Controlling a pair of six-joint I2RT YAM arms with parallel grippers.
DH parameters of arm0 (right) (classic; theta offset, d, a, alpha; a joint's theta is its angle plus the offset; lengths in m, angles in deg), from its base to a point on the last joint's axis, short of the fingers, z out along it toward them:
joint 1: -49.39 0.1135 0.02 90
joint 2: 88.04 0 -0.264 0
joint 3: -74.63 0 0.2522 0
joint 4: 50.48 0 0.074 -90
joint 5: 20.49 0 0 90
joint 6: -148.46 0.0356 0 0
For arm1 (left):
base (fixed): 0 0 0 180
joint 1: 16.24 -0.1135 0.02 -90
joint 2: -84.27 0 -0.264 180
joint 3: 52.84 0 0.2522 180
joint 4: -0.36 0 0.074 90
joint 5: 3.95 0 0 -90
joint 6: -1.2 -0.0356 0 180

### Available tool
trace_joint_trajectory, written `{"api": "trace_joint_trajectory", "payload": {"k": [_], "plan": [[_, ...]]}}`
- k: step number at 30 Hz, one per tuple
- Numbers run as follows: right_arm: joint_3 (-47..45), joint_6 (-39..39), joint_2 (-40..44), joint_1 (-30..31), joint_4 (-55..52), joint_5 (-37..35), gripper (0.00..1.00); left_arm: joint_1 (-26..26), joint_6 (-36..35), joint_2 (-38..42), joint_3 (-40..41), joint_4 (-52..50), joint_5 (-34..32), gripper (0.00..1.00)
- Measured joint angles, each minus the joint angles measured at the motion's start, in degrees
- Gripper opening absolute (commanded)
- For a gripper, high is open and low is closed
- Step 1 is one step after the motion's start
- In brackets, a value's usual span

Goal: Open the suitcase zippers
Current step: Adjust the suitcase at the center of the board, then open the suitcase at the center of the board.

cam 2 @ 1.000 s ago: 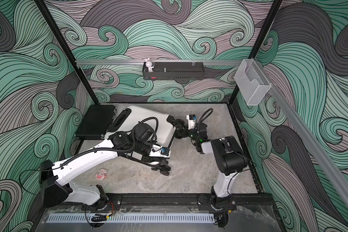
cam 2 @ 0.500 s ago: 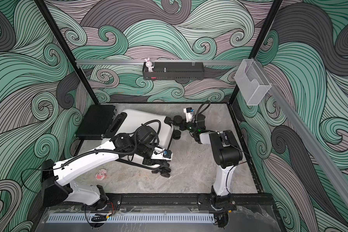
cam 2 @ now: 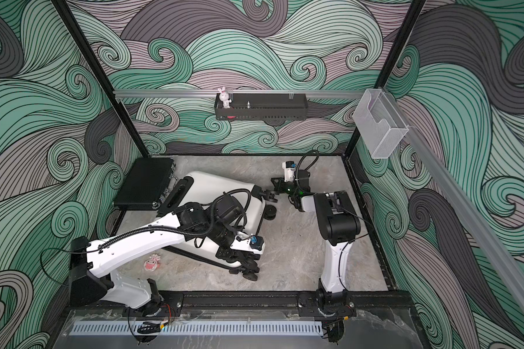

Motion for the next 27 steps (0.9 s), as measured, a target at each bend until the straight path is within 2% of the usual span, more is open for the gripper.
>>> {"api": "trace_joint_trajectory", "payload": {"k": [5,7,11,14,20,22,27], "plan": [[-4.5,-1.6,8.0,-1.4,-1.2,-2.1,0.34,1.0,4.1,0.0,0.0,3.2,-6.2,0.1],[-6.1,-1.8,11.4,-2.4,-1.8,-2.9,0.42,1.1,5.2,-0.3,0.0,4.6,-8.3,0.15],[-9.2,-2.8,18.8,-4.4,-4.2,-4.1,0.49,0.8,7.4,-1.7,-1.0,7.5,-12.0,0.51],[-9.9,-4.6,23.6,-5.0,-8.2,-4.1,0.53,0.2,9.8,-1.8,-1.0,10.1,-15.0,0.67],[-11.1,-7.7,36.3,-4.9,-17.5,-2.8,0.58,-2.0,15.1,2.4,-0.8,12.9,-20.1,0.8],[-11.8,-8.4,40.7,-4.8,-20.2,-1.4,0.64,-3.6,17.1,5.7,0.0,14.3,-22.4,0.83],[-13.2,-10.7,49.9,-1.9,-27.2,2.4,0.66,-7.5,22.8,15.3,5.0,19.1,-27.1,0.87]]}}
